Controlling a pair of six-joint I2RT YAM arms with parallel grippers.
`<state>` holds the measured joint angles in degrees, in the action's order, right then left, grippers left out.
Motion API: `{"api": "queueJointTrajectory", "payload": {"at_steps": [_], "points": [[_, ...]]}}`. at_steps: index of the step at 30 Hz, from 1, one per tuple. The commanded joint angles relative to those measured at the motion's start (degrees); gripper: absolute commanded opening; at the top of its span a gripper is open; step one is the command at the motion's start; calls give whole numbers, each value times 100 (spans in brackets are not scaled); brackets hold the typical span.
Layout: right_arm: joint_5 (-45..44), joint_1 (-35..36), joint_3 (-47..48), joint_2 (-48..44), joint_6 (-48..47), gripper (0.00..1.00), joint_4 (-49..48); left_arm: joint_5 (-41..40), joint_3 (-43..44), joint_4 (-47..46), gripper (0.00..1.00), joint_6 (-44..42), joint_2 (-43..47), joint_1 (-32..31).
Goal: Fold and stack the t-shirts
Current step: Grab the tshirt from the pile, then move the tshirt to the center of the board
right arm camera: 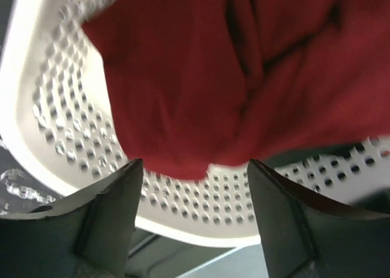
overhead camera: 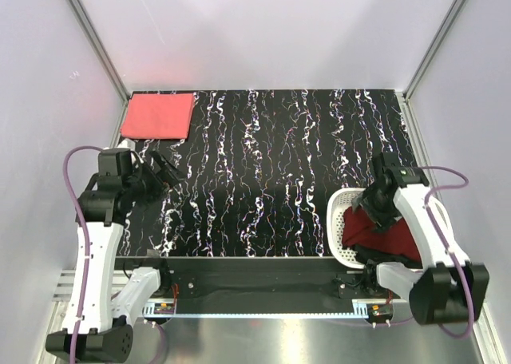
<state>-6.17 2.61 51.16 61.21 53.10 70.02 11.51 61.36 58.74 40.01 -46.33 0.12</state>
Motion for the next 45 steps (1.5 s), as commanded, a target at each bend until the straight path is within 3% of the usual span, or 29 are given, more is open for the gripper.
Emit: {"api": "queueJointTrajectory", "payload": {"at_steps": [1,2,3,6,9,10,12,16,18,21,23,27,31,35,38,45], "points": [[-357,-6,174,565,-10,75,-673,747,16,138,99,-415,9,14],[-393,-6,219,663,16,73,-700,756,16,51,96,-424,53,14],[-419,-15,245,742,25,65,-752,756,51,41,95,-476,106,23],[-516,-6,272,901,113,37,-779,739,244,120,92,-599,19,14],[-665,-6,280,831,165,2,-623,791,359,182,91,-670,-61,14],[-779,-6,507,735,122,0,-491,853,367,199,91,-670,-61,14],[-841,-6,894,560,-10,0,-131,914,420,173,88,-696,-61,14],[-975,2,3024,383,-510,0,372,1063,386,103,86,-696,-17,23],[-475,11,3784,444,-923,0,181,1169,306,6,85,-617,27,23],[1360,212,4858,725,-1434,0,-556,1363,174,-135,84,-529,89,23],[2530,580,5587,1277,-1434,0,-752,1416,192,-187,84,-529,124,23],[2692,2116,7142,2166,-1311,0,-831,1319,394,-109,84,-582,211,14],[3183,2751,8494,2798,-1135,0,-1341,1144,534,-12,84,-617,404,14],[3509,2991,8798,2888,-907,0,-2288,950,684,155,84,-687,580,23],[3763,3000,8780,2817,-609,0,-3516,748,851,182,84,-722,704,14],[4212,3008,9263,3327,182,0,-4557,616,921,59,84,-626,844,14]]}}
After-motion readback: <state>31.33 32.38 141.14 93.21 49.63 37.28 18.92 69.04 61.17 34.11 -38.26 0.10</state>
